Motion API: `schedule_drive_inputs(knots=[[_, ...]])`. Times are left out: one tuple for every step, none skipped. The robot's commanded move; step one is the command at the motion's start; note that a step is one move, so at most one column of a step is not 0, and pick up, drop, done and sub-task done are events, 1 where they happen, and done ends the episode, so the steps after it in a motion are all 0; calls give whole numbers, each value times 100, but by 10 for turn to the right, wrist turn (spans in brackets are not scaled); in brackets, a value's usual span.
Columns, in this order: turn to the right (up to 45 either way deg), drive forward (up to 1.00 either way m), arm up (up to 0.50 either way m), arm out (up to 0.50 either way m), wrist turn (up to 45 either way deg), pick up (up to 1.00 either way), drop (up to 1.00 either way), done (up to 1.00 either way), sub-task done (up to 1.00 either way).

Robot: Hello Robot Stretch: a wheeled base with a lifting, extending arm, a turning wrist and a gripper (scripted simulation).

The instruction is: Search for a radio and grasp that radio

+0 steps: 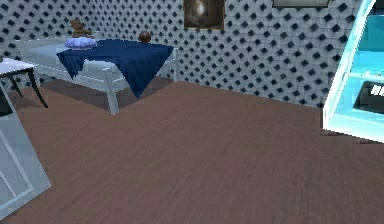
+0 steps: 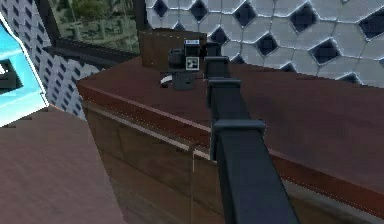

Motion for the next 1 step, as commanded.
schedule_drive_inputs(knots=[[0, 0, 0, 0, 0, 0, 0, 100, 0]])
